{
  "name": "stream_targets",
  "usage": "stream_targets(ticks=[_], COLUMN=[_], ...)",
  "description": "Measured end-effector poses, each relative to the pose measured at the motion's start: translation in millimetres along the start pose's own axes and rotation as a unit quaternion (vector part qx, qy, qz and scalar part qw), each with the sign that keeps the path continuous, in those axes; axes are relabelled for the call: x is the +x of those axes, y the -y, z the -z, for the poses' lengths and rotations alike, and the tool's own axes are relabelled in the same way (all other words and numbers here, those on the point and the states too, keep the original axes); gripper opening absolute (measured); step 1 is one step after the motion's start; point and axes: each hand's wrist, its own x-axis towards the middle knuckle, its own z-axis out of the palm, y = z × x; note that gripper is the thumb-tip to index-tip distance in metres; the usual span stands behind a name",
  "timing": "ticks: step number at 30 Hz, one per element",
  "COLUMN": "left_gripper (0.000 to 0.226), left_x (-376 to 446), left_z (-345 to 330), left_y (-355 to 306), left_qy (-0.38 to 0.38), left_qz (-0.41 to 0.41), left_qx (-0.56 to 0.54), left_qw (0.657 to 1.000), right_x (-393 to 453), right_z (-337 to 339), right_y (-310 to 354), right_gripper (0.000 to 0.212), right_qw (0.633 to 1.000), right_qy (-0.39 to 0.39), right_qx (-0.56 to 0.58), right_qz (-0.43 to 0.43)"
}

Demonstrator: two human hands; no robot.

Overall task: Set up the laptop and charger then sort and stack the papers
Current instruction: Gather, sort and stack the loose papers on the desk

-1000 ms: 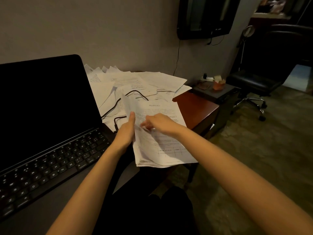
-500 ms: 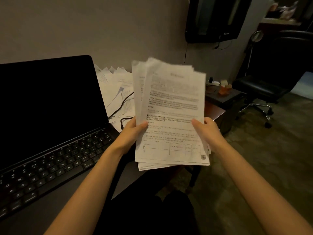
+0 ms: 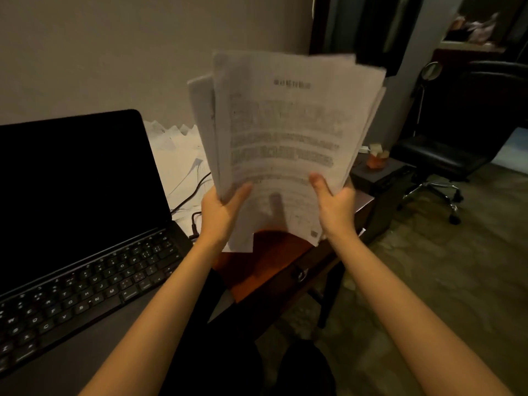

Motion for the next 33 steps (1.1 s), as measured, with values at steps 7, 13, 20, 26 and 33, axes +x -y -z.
stream_targets(ticks=[7,13,20,26,33], left_gripper=[0.017,0.014,0.007,0.009,0.039], left_x=[28,58,87,95,110], left_z=[2,14,12,4,11], left_y=[17,38,-14,-103,-196], left_qy=[0.023,0.019,-0.092,-0.196,-0.339], left_qz=[0.045,0.060,0.155,0.248,0.223], left_qx=[0.021,0.135,0.162,0.080,0.042], left_qw=[0.999,0.989,0.970,0.945,0.913], right_x=[16,57,100,142,160], right_z=[2,-14,-59,-71,-78], right_y=[-43,-62,-32,46,119], right_gripper=[0.013,0.016,0.016,0.017,0.051], right_qw=[0.998,0.993,0.976,0.929,0.836], right_qy=[0.052,0.108,0.151,0.274,0.344], right_qx=[0.025,0.001,0.004,-0.056,-0.059], right_qz=[-0.038,-0.038,-0.154,-0.241,-0.424])
